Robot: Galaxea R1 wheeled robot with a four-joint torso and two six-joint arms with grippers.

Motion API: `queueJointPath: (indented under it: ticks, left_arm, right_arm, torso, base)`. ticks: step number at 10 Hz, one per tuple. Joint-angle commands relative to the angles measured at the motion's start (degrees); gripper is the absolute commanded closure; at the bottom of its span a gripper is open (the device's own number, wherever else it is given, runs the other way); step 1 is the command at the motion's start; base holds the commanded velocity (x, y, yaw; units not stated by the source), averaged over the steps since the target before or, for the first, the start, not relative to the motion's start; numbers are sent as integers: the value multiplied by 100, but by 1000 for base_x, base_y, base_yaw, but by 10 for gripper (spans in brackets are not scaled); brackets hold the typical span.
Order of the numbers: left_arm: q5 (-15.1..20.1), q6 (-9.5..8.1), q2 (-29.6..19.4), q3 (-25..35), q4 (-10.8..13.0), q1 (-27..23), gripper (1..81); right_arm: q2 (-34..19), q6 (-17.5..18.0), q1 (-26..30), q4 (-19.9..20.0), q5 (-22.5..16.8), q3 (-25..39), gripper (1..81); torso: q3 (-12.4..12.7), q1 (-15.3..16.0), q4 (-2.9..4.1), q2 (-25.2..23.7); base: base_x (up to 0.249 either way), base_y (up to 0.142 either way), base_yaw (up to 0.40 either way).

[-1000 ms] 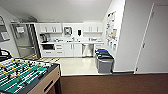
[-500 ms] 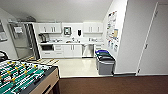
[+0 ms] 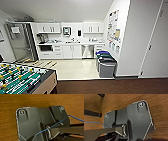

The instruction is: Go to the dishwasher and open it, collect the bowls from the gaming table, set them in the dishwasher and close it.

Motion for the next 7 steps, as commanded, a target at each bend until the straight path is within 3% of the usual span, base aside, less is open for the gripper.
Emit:
queueJointPath:
  ticks: [1, 7]
  left_arm:
    - [267, 32, -87, 41, 28, -295, 10]
    - [267, 32, -69, 41, 37, -295, 10]
  right_arm:
    - [-139, -7, 266, -32, -255, 67, 10]
    - [-122, -7, 266, -59, -247, 50, 10]
  torso:
    - [0, 0, 0, 0]
    - [0, 0, 0, 0]
  base:
    - [249, 0, 0]
    - [252, 0, 0]
